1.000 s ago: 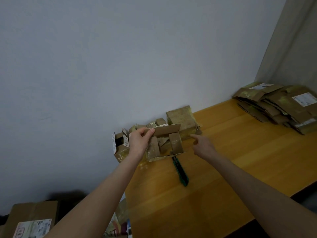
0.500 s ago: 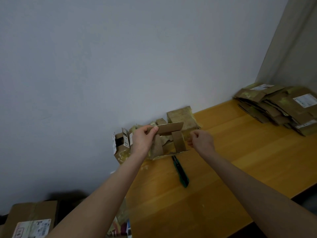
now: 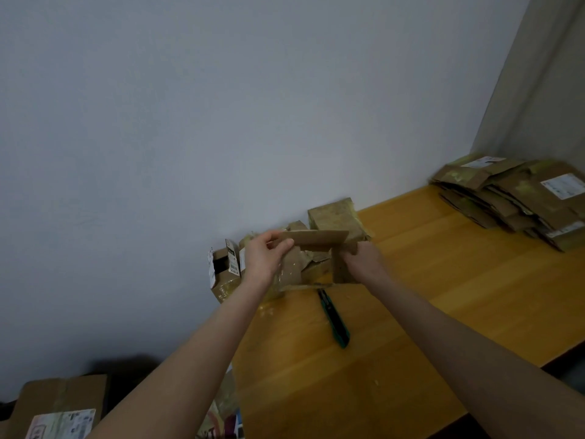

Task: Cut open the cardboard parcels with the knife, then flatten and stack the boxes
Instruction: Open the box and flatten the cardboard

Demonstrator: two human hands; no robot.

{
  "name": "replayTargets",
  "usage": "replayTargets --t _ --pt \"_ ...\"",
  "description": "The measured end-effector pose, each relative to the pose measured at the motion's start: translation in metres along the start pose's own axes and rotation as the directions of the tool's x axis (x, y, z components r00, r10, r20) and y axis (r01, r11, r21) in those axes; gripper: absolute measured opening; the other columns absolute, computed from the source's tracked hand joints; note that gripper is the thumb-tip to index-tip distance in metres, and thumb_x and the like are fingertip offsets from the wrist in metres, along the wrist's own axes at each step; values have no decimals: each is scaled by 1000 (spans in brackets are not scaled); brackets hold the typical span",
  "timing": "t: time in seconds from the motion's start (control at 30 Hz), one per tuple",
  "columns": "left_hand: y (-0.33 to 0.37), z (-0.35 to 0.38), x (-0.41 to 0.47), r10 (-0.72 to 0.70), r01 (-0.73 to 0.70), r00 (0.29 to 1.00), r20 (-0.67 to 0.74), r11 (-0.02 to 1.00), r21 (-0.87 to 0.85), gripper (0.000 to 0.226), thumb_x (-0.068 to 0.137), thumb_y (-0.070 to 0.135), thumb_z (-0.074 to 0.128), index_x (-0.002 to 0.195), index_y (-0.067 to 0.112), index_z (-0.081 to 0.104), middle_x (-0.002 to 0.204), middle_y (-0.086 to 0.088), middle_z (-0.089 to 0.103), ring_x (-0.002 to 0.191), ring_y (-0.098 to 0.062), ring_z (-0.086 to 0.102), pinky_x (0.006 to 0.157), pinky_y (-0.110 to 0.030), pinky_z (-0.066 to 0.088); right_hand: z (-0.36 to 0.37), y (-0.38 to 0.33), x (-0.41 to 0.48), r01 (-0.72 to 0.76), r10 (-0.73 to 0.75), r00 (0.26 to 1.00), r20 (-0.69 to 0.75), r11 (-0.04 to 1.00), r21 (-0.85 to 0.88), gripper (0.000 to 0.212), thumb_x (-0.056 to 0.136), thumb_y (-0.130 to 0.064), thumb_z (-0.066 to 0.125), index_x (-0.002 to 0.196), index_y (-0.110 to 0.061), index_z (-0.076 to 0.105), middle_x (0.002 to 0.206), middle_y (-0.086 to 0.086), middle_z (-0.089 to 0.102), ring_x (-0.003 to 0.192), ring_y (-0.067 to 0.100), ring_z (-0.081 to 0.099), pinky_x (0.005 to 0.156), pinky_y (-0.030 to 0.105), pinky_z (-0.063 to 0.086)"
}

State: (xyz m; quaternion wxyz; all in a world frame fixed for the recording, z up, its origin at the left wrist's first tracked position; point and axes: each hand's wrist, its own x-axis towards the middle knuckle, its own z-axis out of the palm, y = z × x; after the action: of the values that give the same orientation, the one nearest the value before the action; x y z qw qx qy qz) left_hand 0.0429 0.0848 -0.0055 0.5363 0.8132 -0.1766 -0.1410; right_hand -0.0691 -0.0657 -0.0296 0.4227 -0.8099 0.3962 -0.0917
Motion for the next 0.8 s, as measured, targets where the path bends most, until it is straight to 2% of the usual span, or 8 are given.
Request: replayTargets --t 0.07,0.13,0.3,0.43,0.5,0.57,0.7,0.8 --pt "-5 6 -1 -54 51 998 44 997 66 74 75 22 82 138 12 44 130 -1 52 124 -20 47 103 -38 44 2 -2 -4 6 -14 996 -91 996 -90 27 97 -22 48 82 -8 65 81 9 61 75 26 57 56 29 40" --pt "-11 12 -3 -83 73 994 67 988 134 85 66 27 88 135 15 40 132 -2 51 126 -23 46 101 -39 43 5 -2 -5 22 -37 990 -137 994 -110 31 97 -22 48 71 -13 61 75 7 60 72 26 57 54 28 39" --pt "-27 14 -8 -145 123 985 91 969 214 64 75 13 78 131 14 47 118 -3 63 108 -22 59 86 -34 52 7 1 -6 79 -78 993 -93 997 4 40 95 -24 57 56 -24 48 60 -6 50 67 18 52 47 23 30" --pt "-31 -1 -9 -140 114 939 313 988 100 52 85 8 65 133 16 50 95 -3 65 82 -17 61 67 -26 51 3 10 -8 4 19 998 -65 940 341 21 92 -22 63 73 -15 60 75 2 58 80 21 56 63 31 43" --pt "-37 -12 -9 -136 110 886 444 990 85 57 87 11 60 141 21 45 101 -7 64 81 -20 58 66 -25 48 0 12 -10 -63 100 994 -46 862 504 8 93 -17 62 86 -13 63 81 1 59 88 22 57 75 38 50" --pt "-42 -20 -8 -124 115 844 522 992 50 58 85 18 56 142 25 47 120 -7 60 100 -25 58 83 -29 49 -6 13 -10 -134 150 988 36 718 683 4 95 -8 57 93 -9 61 87 5 61 91 24 59 85 43 53" --pt "-49 -32 -7 -101 195 839 535 973 -122 39 93 5 47 121 23 67 124 -6 63 114 -23 54 89 -27 45 -20 25 -6 -308 33 945 325 413 857 26 95 5 37 102 -2 61 98 16 63 90 26 62 77 34 57" --pt "-46 -40 -5 -52 89 872 486 995 -52 38 85 14 53 113 32 71 140 4 52 128 -18 44 105 -32 39 -30 43 -2 -414 -36 900 434 238 879 38 89 -13 37 113 -3 66 104 19 65 96 33 61 83 41 56"
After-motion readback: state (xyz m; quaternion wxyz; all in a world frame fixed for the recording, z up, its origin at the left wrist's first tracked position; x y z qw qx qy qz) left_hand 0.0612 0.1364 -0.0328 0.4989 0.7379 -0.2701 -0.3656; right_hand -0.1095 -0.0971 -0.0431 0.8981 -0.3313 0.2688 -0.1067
